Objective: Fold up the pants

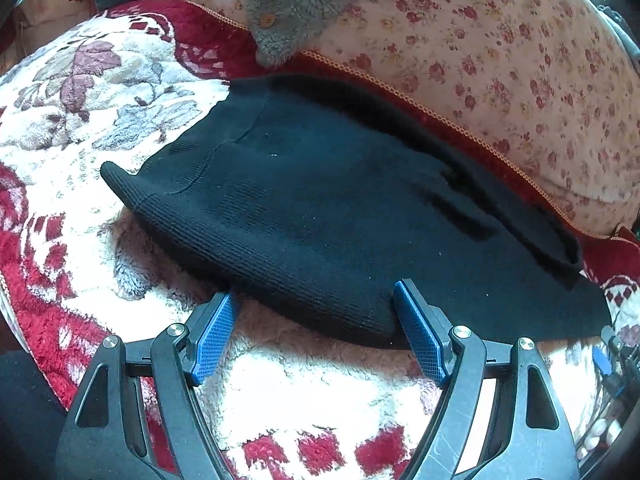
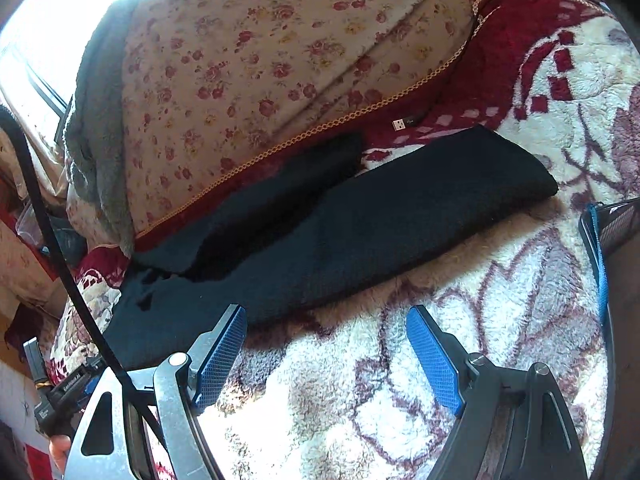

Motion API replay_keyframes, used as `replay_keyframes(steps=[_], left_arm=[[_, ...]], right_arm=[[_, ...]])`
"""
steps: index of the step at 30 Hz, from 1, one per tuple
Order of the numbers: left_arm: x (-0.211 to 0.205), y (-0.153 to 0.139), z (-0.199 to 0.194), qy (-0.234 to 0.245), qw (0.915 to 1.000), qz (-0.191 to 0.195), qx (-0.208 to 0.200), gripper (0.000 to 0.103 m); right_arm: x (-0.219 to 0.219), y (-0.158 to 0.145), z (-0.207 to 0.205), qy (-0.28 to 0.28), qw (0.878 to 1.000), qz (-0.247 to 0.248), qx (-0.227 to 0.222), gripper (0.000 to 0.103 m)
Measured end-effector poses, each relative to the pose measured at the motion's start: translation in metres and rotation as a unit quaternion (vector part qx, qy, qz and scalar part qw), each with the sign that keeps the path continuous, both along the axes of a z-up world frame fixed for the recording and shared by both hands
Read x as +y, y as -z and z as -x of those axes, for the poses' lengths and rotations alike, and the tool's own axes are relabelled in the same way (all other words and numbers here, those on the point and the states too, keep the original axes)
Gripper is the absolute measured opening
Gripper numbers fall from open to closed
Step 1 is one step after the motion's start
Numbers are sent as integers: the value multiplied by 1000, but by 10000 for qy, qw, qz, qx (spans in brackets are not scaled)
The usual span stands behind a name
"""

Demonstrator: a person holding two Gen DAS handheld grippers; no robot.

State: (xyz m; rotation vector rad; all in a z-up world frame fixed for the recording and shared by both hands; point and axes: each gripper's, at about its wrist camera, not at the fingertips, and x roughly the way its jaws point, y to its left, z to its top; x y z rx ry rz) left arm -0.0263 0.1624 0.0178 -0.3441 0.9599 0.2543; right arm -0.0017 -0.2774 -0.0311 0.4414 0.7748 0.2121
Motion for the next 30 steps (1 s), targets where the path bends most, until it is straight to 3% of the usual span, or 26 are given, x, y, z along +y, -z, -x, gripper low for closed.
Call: replay_keyframes(steps=[21, 24, 26, 28, 29, 30], left_arm=[[13, 3, -26, -168, 9962, 832, -206, 79], [13, 3, -31, -193, 9969, 751, -158, 62], [14, 3, -33, -232, 9978, 617, -106, 37], [17, 4, -34, -290, 9979, 580, -71, 26], [20, 3, -35, -301, 9975, 630, -75, 21], [22, 3, -35, -307, 9975, 629, -79, 19]], right_arm=[[-7, -1, -23, 60, 10000, -12, -75, 81], [-10, 0, -30, 74, 9998, -28, -167, 81], [-12, 0, -34, 105, 9996, 8, -252, 74], [-15, 2, -38, 200, 9996, 60, -215, 54], [-17, 2, -40, 232, 9995, 17, -226, 50], [-21, 2, -42, 228, 9993, -102, -278, 40]])
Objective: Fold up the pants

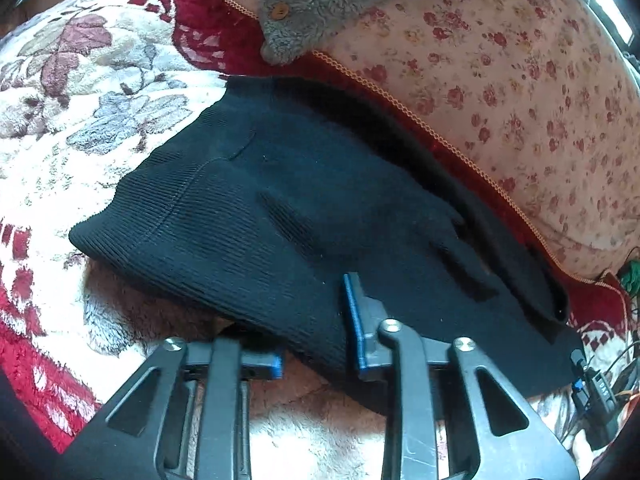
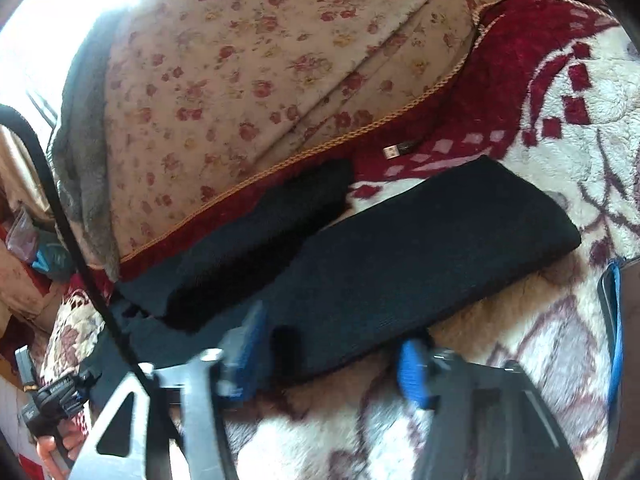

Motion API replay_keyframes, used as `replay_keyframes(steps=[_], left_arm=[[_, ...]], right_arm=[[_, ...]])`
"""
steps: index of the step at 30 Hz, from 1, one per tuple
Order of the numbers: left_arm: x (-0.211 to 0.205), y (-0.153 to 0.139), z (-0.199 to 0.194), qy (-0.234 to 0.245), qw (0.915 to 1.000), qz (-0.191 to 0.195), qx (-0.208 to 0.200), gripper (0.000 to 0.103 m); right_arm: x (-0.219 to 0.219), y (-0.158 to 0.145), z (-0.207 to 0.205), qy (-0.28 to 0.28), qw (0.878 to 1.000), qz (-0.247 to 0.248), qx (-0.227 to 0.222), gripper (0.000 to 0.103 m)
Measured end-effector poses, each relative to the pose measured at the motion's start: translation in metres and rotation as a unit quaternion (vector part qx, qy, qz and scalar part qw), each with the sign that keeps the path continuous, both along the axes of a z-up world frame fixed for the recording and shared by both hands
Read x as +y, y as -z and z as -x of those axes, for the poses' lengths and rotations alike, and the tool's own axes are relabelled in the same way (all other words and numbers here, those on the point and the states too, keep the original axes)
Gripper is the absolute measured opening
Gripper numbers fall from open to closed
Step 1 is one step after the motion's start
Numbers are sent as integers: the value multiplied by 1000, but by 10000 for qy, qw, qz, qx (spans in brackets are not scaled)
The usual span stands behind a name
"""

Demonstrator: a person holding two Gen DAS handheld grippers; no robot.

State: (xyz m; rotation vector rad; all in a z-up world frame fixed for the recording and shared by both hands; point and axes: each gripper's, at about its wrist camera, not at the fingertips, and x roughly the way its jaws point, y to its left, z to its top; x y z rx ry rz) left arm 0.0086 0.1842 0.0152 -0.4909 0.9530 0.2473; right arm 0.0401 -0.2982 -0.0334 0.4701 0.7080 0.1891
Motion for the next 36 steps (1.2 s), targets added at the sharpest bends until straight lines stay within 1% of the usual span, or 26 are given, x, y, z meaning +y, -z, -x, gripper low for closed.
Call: replay_keyframes(steps=[1, 2, 3, 7, 12, 17, 23, 26, 28, 30, 32, 33, 34, 35, 36], left_arm=[[1, -1, 0, 10, 10000, -15, -7, 16], [1, -2, 0, 34, 10000, -54, -15, 14], [1, -4, 0, 69, 9999, -107, -46, 12], [0, -14, 3, 216, 9993, -261, -175, 9], [8, -24, 12, 230, 9989, -285, -303, 9], [22, -27, 35, 236, 9985, -444, -228, 9], [41, -29, 67, 216, 9979, -587, -154, 9], [47, -25, 80, 189, 9980, -596, -121, 9], [49, -17, 85, 227, 9985, -495, -94, 10], [53, -12, 89, 178, 9990, -378, -142, 13], [57, -12, 94, 87, 9992, -351, -196, 23], [60, -13, 97, 23, 9992, -353, -211, 26], [62, -13, 99, -8, 9991, -353, -218, 31], [65, -15, 101, -46, 9991, -355, -225, 35], [69, -16, 104, -83, 9991, -346, -243, 35]], right_arm=[[-2, 0, -1, -36, 9999, -93, -34, 26], [-4, 1, -2, -87, 9998, -183, -36, 21], [-4, 2, -3, -124, 9997, -216, -10, 18], [3, -1, 1, -252, 9997, -50, -16, 12], [11, -7, 10, -434, 9990, 12, -52, 11], [27, -10, 28, -644, 9979, 40, -60, 11], [50, -2, 60, -990, 9950, -77, 66, 11], [60, 4, 76, -1113, 9936, -134, 134, 11], [64, 7, 83, -1161, 9930, -123, 174, 11], [62, 10, 87, -1102, 9937, -119, 192, 11], [51, 12, 89, -885, 9954, -293, 218, 11], [43, 14, 88, -689, 9963, -431, 282, 14], [37, 15, 88, -590, 9962, -547, 334, 15], [31, 14, 87, -511, 9961, -616, 377, 17], [27, 13, 86, -404, 9970, -529, 402, 21]])
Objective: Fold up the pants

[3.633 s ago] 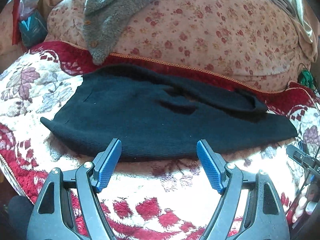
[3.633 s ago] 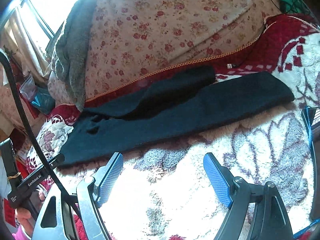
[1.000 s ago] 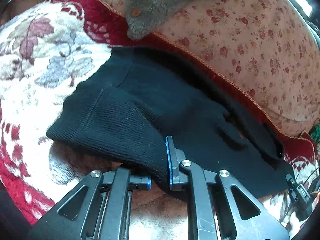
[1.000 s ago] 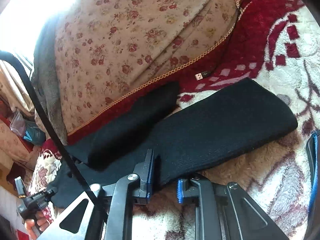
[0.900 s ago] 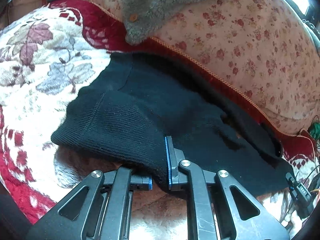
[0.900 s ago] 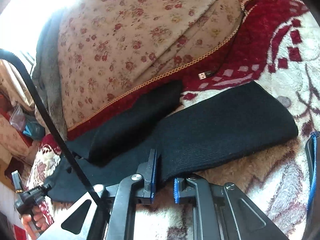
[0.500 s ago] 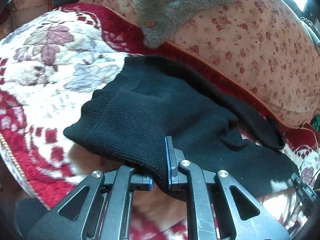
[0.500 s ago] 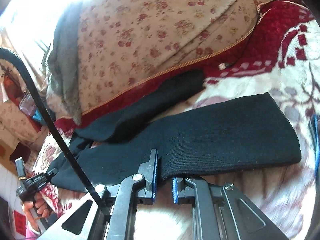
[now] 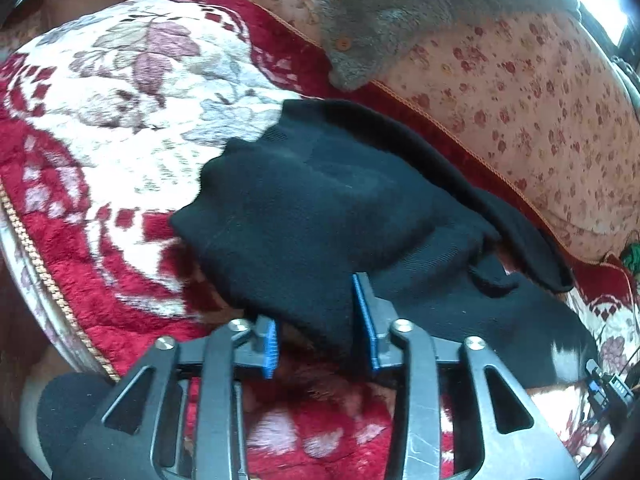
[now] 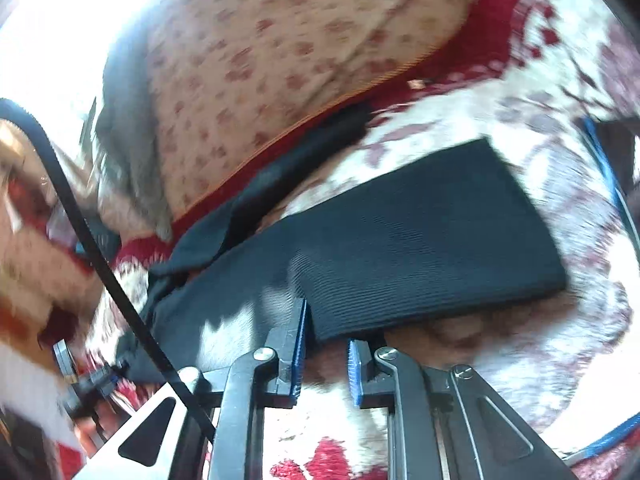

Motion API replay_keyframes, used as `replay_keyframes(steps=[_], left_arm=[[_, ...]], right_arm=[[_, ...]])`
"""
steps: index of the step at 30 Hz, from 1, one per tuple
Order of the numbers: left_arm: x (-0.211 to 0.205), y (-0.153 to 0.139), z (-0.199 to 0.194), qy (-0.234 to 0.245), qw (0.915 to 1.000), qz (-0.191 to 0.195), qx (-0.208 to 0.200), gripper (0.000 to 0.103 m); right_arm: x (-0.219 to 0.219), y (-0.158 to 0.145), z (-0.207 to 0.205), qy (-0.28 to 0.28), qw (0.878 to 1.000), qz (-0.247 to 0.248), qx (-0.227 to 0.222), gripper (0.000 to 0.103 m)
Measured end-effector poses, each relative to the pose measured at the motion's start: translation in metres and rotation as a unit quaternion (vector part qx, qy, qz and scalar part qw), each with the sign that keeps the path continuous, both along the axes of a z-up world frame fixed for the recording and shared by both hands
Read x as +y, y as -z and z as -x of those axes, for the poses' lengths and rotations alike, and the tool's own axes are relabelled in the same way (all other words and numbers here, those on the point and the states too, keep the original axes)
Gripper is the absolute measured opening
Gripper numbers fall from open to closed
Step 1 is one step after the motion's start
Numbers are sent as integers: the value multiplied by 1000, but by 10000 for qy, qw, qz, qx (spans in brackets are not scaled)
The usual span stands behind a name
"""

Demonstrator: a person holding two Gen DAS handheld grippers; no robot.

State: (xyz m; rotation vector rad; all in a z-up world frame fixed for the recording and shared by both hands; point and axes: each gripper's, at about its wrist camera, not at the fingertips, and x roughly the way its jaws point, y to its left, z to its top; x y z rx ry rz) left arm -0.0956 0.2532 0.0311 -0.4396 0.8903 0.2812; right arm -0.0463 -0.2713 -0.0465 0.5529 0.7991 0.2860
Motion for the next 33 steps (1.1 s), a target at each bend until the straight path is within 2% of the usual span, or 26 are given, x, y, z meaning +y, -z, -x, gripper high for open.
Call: replay_keyframes(steps=[5, 8, 11, 12, 14, 17, 20, 24, 26, 27, 28, 29, 33], left_arm=[[16, 2, 9, -107, 9999, 33, 84, 35], [20, 4, 16, -125, 9998, -44, 131, 35], [27, 0, 24, -254, 9994, -171, 157, 35], [31, -2, 27, -406, 9983, -351, 214, 35], [41, -8, 33, -718, 9944, -720, 278, 35], [59, -14, 41, -892, 9934, -662, 268, 35], [68, -25, 48, -950, 9937, -570, 144, 35], [48, -42, 42, -622, 9968, -497, -78, 35], [36, -45, 35, -407, 9983, -396, -103, 35], [26, -46, 29, -239, 9992, -309, -89, 36], [20, -47, 20, -147, 9995, -258, -70, 40], [11, -46, 13, -2, 9998, -173, -62, 44], [-30, -44, -15, 542, 9985, -6, 38, 45]], right_arm=[[-15, -9, 3, 257, 9979, 582, 96, 26], [-22, -12, 5, 225, 9977, 626, 165, 26], [-25, -18, 9, 332, 9938, 1043, 193, 31], [-27, -21, 12, 349, 9932, 1097, 154, 32], [-30, -26, 15, 364, 9928, 1131, 119, 32], [-33, -35, 21, 385, 9928, 1133, -5, 32], [-34, -49, 27, 366, 9940, 979, -324, 32], [-20, -67, 24, 112, 9939, 757, -793, 33], [-9, -72, 17, -46, 9942, 684, -828, 40], [-4, -72, 15, -98, 9944, 655, -829, 47], [3, -73, 10, -178, 9944, 637, -818, 49], [11, -73, 4, -254, 9943, 679, -785, 49], [40, -71, -23, -488, 9922, 963, -616, 49]])
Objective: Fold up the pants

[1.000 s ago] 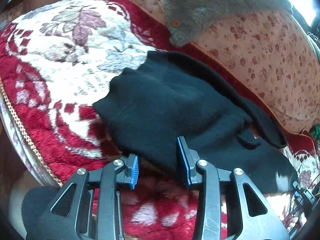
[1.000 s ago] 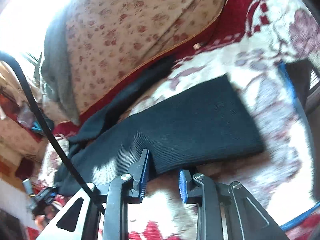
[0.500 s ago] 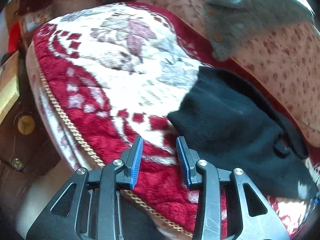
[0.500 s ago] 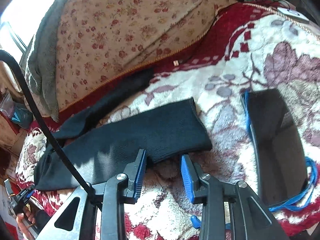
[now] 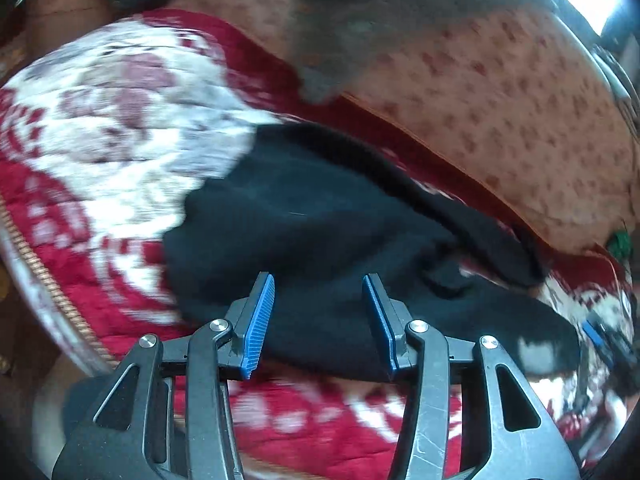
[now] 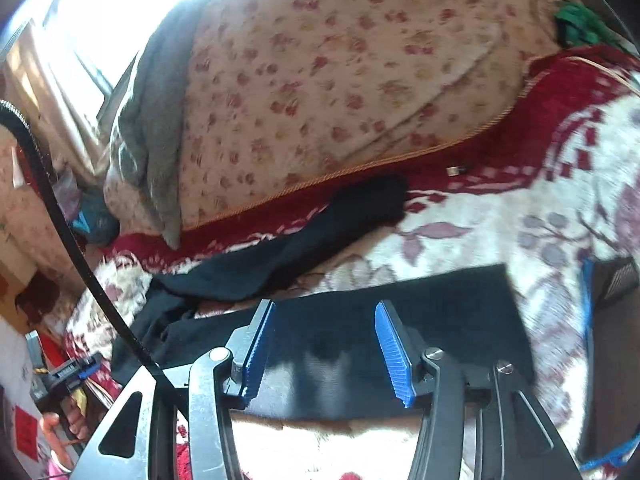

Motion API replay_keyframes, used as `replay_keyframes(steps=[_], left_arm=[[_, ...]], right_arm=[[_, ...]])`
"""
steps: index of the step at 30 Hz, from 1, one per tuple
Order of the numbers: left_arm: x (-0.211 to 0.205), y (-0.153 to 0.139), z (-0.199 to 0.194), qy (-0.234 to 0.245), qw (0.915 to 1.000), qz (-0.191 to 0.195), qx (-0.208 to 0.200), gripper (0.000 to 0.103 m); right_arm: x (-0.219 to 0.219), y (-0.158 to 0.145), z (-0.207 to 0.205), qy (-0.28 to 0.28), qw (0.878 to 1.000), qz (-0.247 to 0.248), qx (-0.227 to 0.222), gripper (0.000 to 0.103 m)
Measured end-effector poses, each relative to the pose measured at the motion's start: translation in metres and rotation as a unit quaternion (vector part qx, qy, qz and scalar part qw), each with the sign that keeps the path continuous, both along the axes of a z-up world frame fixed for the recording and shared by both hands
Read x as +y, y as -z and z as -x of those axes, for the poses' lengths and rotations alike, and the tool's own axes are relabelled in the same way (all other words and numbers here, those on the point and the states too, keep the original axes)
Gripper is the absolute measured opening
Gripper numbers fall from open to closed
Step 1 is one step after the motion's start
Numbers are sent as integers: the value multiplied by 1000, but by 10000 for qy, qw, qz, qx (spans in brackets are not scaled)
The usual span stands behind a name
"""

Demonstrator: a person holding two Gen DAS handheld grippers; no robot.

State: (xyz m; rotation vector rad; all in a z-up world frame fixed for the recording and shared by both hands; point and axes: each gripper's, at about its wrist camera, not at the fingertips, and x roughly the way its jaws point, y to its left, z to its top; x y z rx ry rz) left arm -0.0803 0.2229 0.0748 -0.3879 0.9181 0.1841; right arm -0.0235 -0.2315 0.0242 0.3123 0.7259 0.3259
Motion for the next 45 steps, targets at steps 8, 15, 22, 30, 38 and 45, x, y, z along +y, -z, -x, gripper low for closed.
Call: replay_keyframes(steps=[8, 15, 22, 30, 38, 45], left_arm=[[-54, 9, -53, 591, 9979, 183, 176, 46], [-82, 22, -101, 859, 9948, 369, 391, 45], [-101, 42, -135, 1004, 9911, 601, 641, 45], [-106, 58, -161, 785, 9886, 1025, 781, 45], [-110, 59, -175, 555, 9876, 1199, 850, 57], [-113, 63, -188, 555, 9841, 1517, 736, 25]], right_arm=[[43, 2, -76, -211, 9982, 397, 395, 49], [85, 12, -146, -250, 9905, 1111, 766, 49], [105, 32, -191, -221, 9769, 1877, 1001, 49], [84, 38, -225, -59, 9779, 1696, 1220, 50], [90, 47, -253, -364, 9731, 1969, 1136, 45], [53, 49, -243, -488, 9859, 1260, 991, 12]])
